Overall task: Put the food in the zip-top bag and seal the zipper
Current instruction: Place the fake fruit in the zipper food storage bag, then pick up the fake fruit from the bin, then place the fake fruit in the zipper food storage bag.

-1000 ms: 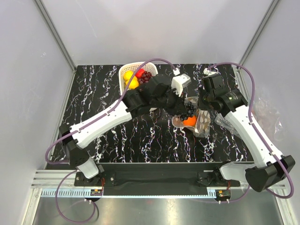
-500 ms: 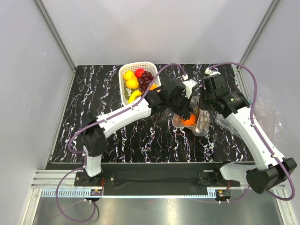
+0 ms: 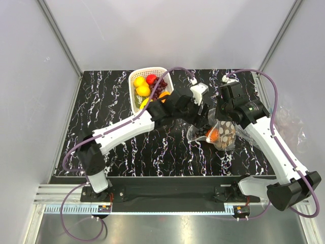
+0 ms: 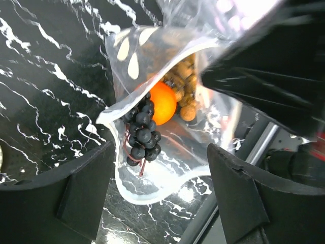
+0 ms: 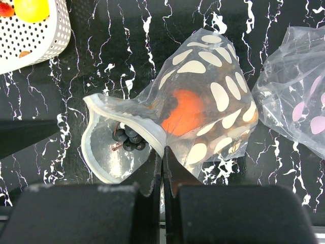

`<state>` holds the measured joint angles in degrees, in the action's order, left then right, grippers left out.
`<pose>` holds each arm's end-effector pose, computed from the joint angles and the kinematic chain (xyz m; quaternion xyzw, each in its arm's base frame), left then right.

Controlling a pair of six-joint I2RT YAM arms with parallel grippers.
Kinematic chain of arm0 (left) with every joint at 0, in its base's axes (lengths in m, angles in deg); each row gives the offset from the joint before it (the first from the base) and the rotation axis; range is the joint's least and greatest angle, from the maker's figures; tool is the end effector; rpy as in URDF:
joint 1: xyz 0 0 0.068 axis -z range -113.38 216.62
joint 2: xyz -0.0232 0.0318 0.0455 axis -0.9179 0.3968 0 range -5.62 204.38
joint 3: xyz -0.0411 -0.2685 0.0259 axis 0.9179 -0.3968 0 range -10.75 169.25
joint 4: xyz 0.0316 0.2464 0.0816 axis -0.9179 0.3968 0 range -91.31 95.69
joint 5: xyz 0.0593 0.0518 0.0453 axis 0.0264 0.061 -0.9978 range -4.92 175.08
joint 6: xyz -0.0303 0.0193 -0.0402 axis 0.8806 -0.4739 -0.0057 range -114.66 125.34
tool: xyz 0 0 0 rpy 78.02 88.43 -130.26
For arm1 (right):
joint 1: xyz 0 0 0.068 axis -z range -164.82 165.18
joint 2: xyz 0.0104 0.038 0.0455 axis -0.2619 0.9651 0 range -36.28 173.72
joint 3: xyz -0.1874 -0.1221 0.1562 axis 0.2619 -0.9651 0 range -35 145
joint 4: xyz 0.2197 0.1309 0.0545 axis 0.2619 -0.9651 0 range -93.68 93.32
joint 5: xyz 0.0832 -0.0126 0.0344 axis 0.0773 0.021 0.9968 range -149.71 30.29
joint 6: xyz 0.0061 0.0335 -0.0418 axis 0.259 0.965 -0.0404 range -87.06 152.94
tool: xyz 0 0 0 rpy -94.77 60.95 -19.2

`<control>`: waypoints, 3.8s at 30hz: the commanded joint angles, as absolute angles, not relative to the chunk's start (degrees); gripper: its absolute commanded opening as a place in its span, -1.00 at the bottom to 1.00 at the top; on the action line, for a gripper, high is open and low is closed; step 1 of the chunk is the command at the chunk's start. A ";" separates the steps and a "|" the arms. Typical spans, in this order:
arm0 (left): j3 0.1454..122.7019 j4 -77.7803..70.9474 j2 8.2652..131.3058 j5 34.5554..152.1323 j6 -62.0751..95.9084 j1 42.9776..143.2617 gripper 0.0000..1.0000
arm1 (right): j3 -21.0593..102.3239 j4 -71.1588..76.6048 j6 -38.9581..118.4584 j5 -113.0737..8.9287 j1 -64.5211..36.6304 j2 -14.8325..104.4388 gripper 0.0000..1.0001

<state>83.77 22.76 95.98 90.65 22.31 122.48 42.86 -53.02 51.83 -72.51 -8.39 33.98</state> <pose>0.2314 -0.3473 0.3448 0.3121 0.8125 -0.3253 0.3697 0.2208 0.0877 0.3721 0.0013 0.9309 0.0296 0.3642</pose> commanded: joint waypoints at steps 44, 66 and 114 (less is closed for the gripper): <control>98.59 43.51 123.83 73.74 12.98 87.98 0.67 | 41.82 -49.77 51.83 -71.75 -8.20 32.01 -1.00; 86.82 38.85 104.25 66.29 16.67 91.57 -0.65 | 42.08 -49.94 51.92 -71.58 -8.28 32.19 -1.00; 99.11 52.73 100.71 54.59 15.97 130.08 -0.71 | 43.75 -51.17 53.15 -71.49 -8.20 31.31 -1.00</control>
